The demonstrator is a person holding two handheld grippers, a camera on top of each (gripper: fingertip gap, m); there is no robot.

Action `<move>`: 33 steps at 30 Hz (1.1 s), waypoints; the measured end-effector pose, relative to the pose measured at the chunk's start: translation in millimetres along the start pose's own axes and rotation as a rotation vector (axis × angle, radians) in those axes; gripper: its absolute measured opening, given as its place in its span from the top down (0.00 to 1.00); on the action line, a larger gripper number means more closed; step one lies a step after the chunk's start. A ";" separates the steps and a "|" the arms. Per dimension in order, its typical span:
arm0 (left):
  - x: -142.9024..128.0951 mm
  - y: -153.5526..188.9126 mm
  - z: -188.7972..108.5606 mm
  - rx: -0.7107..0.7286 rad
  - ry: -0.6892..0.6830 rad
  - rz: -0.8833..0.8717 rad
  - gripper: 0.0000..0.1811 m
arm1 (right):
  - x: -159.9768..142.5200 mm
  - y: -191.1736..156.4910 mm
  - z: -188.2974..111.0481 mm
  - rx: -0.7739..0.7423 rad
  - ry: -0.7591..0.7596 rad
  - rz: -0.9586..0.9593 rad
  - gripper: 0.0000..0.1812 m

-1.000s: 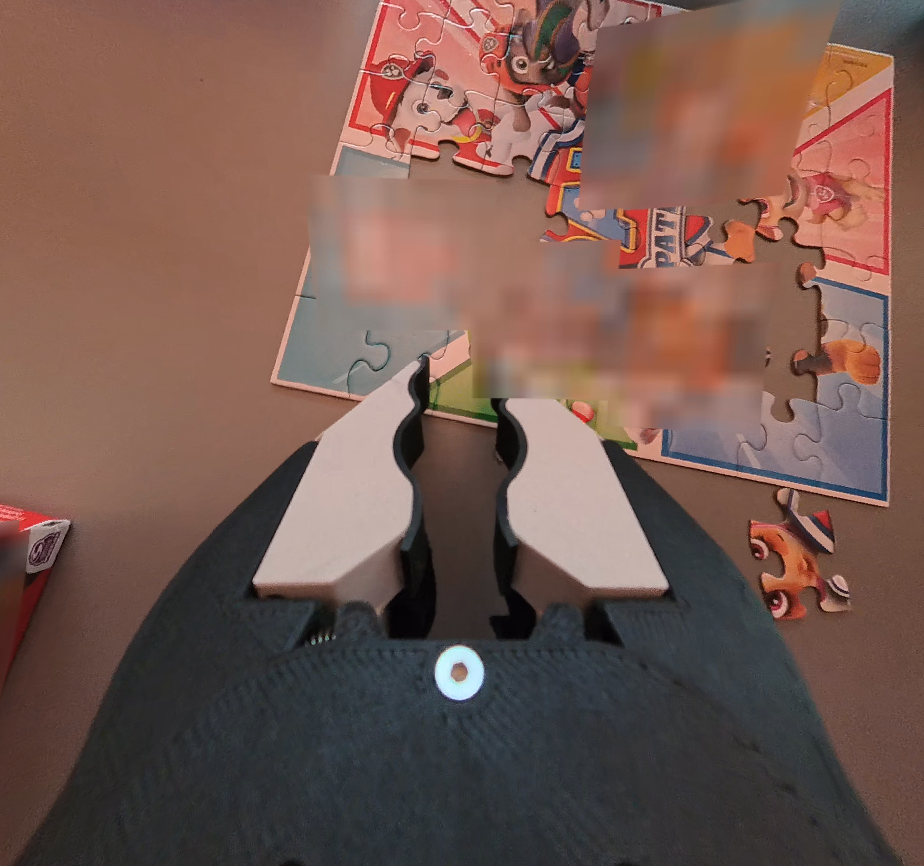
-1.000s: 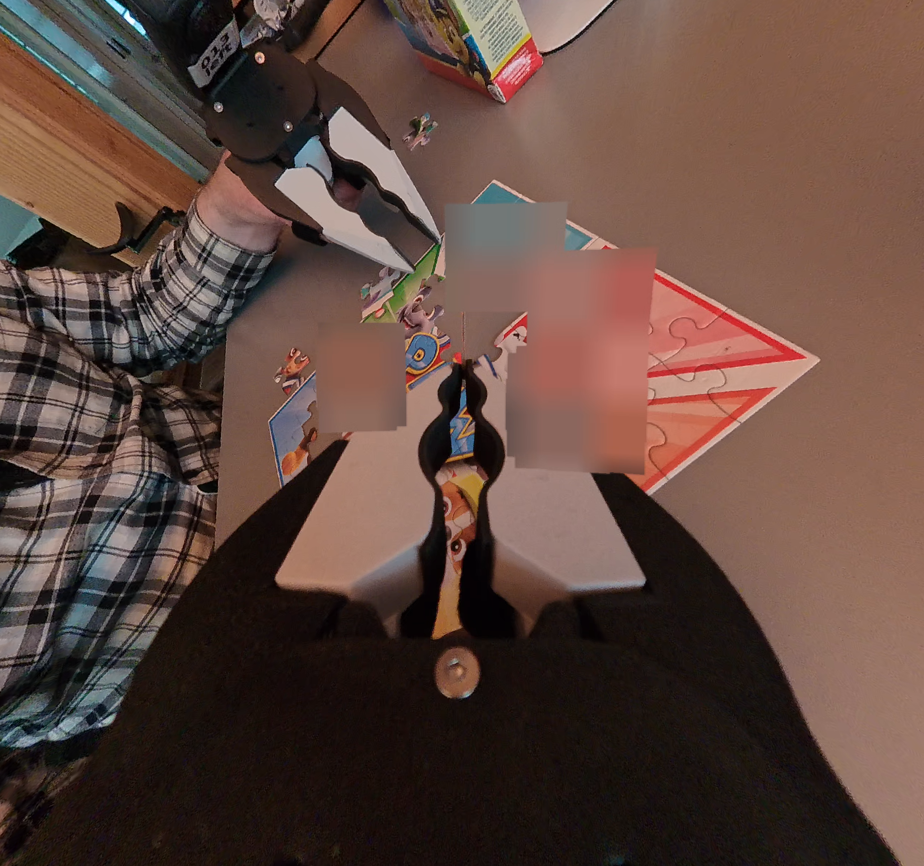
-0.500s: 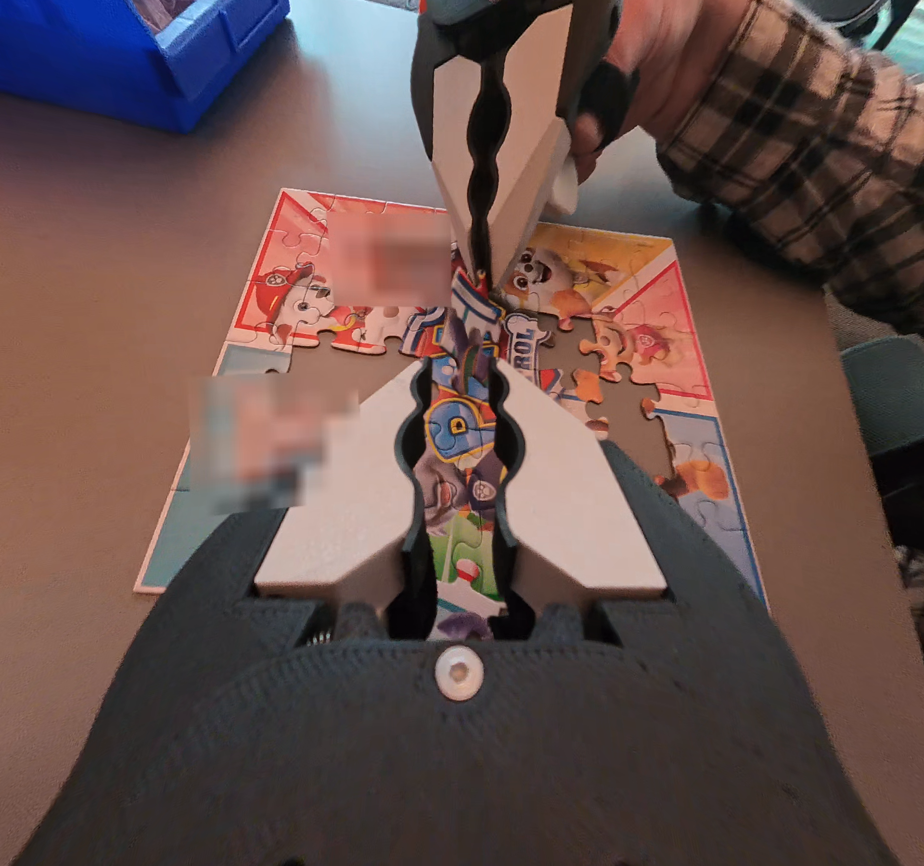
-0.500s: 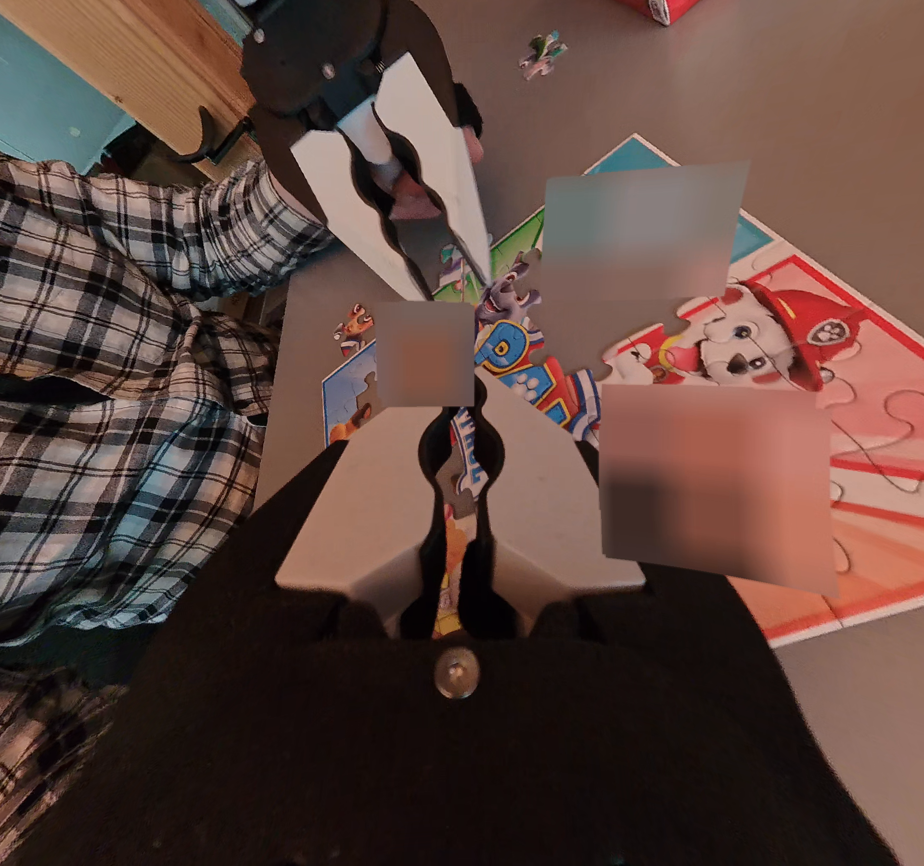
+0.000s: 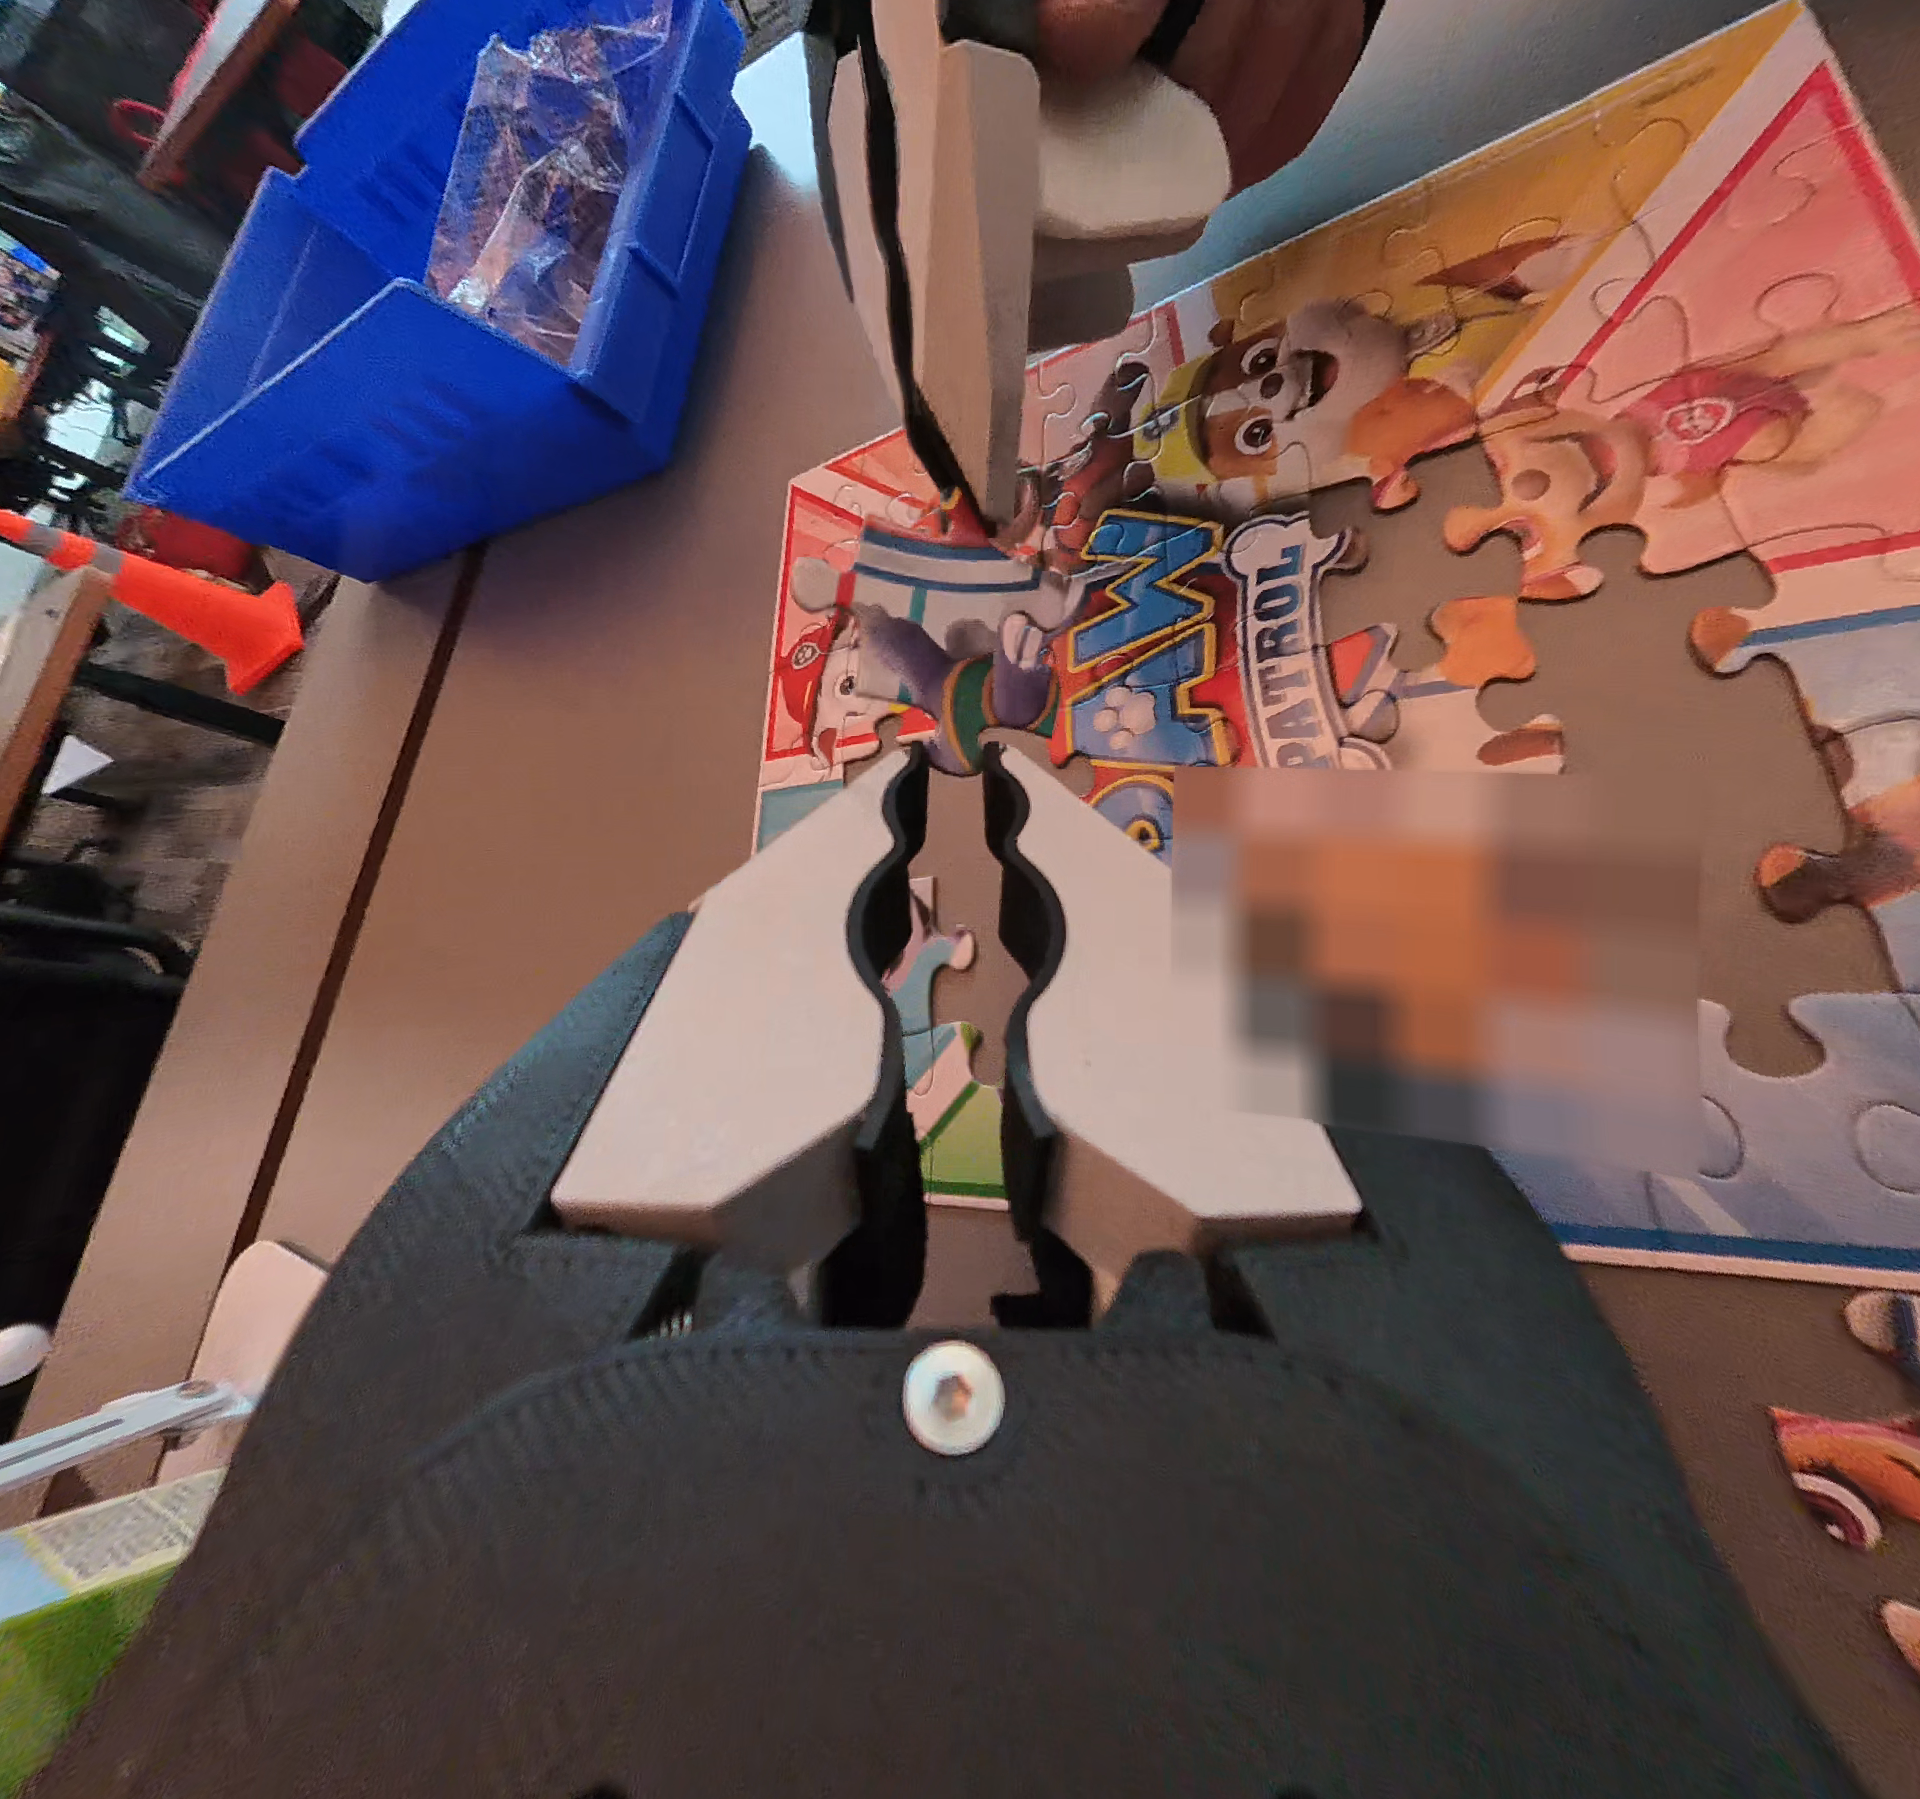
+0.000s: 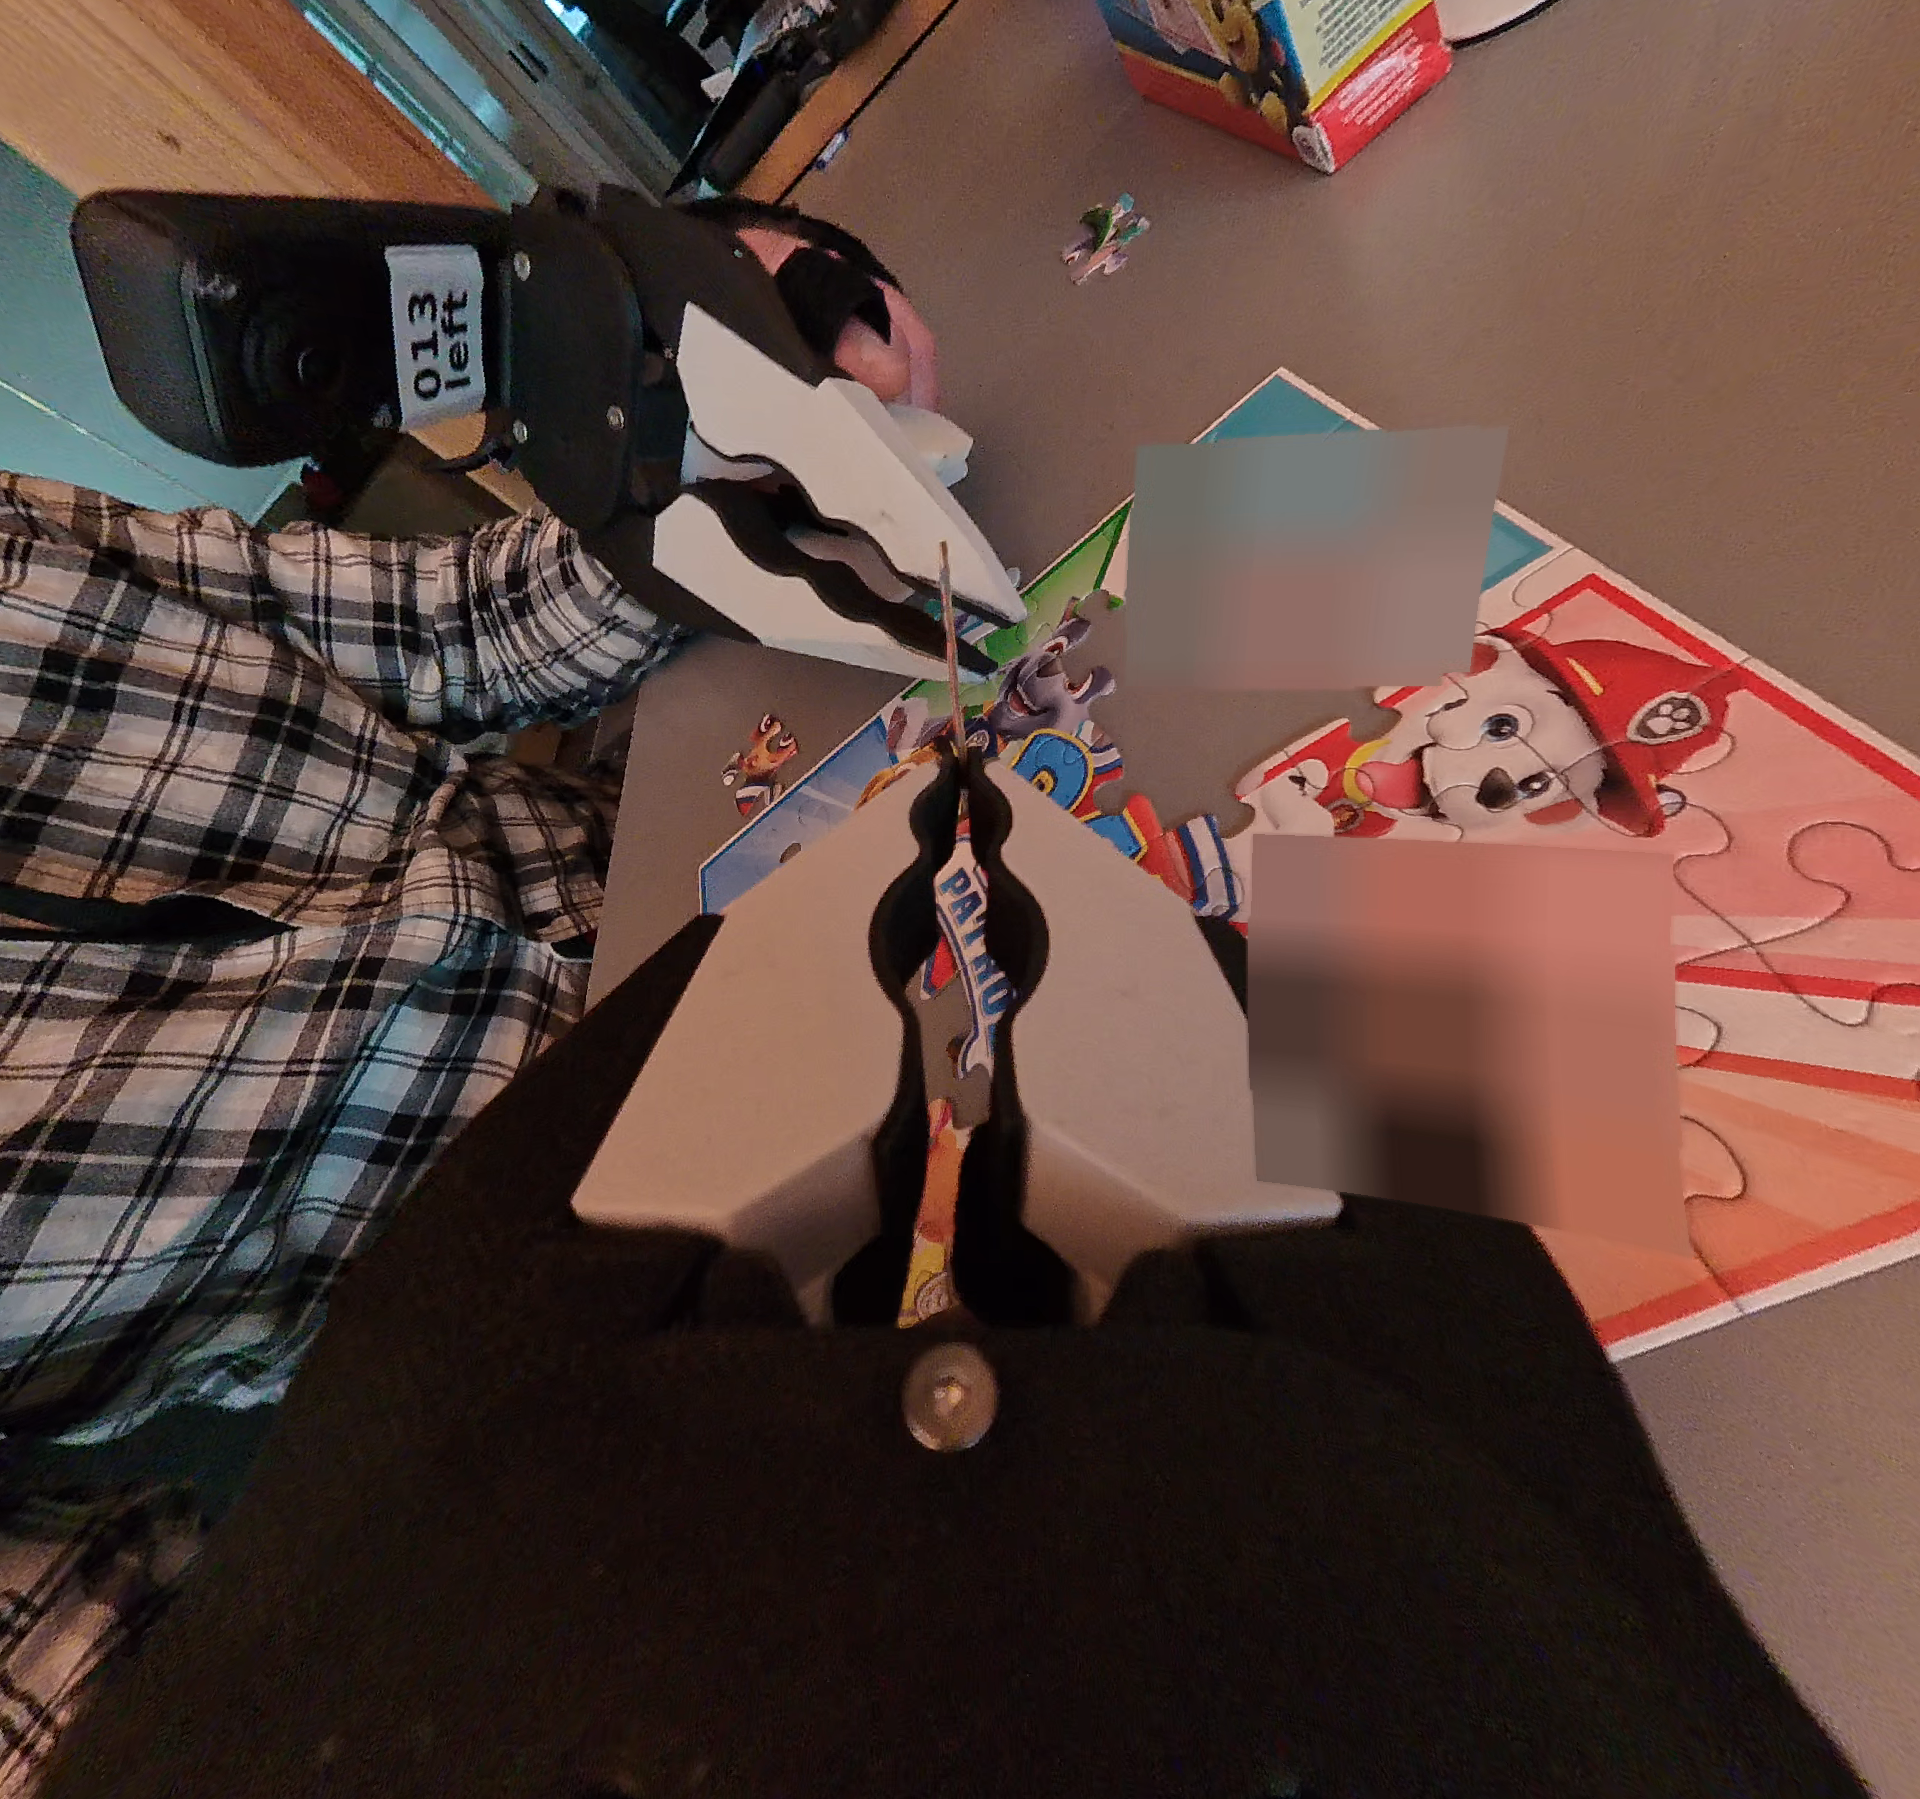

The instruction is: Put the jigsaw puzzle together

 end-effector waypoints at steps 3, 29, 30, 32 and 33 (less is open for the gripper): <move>-2.7 -1.9 1.0 -0.012 0.007 -0.067 0.95 | 0.9 3.8 0.3 -0.019 0.015 0.007 1.00; -38.5 -6.1 20.8 -0.136 -0.244 -0.379 0.96 | -9.7 31.3 18.8 -0.339 -0.165 -0.259 1.00; -37.7 -5.5 21.8 -0.146 -0.244 -0.381 0.96 | -10.2 32.6 18.6 -0.350 -0.172 -0.265 1.00; -36.9 -5.9 23.0 -0.157 -0.257 -0.384 0.95 | -11.0 33.6 17.9 -0.363 -0.184 -0.272 1.00; -36.6 -6.2 23.7 -0.161 -0.262 -0.384 0.95 | -11.3 34.0 17.7 -0.371 -0.190 -0.278 1.00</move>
Point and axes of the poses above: each gripper's, where its closed fingertips meet, z out along the fingers, x out of its top, y = z × x across the jaws, the point moved 6 cm from there along -z, back along the fingers, and after that the axes turned 13 degrees about y, right-handed, at the moved point
